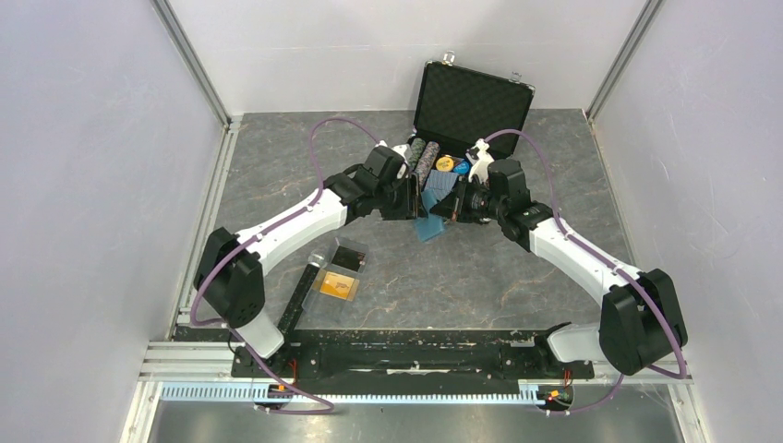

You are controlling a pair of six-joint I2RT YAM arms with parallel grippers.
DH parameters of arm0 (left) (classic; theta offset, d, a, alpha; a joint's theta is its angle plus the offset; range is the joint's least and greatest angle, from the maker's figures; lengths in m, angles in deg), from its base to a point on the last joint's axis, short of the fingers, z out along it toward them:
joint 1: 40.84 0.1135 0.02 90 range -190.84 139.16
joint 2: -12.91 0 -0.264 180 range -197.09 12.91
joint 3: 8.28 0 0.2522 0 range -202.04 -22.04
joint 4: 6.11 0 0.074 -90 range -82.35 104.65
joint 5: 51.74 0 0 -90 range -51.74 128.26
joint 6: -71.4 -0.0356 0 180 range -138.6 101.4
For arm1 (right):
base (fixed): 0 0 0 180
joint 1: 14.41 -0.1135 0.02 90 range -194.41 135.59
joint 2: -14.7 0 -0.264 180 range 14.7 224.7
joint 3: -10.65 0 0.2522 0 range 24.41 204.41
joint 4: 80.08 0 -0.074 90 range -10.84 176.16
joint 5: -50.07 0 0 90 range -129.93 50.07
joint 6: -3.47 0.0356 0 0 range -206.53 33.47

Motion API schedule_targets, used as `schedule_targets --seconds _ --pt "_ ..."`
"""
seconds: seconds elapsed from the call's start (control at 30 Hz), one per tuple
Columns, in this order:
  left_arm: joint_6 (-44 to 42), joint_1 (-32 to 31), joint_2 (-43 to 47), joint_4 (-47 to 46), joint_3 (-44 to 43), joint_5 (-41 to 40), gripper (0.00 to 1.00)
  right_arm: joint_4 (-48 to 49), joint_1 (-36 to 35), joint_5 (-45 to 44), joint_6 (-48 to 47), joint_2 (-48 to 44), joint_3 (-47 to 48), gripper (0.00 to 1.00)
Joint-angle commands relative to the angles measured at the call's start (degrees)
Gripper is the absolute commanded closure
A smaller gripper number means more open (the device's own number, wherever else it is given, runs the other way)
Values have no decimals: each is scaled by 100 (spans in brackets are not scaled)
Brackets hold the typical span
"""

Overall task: Put the credit cards into the card holder
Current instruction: Open the card holder.

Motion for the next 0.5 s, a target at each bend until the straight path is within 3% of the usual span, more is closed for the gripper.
schedule_targets --seconds 0.0,0.47 --pt "94 -16 -191 99 -303 -36 47 273 -3 99 -18 -42 129 100" --pt "44 -29 -620 751 -414 -373 70 276 -9 75 -49 -12 146 100"
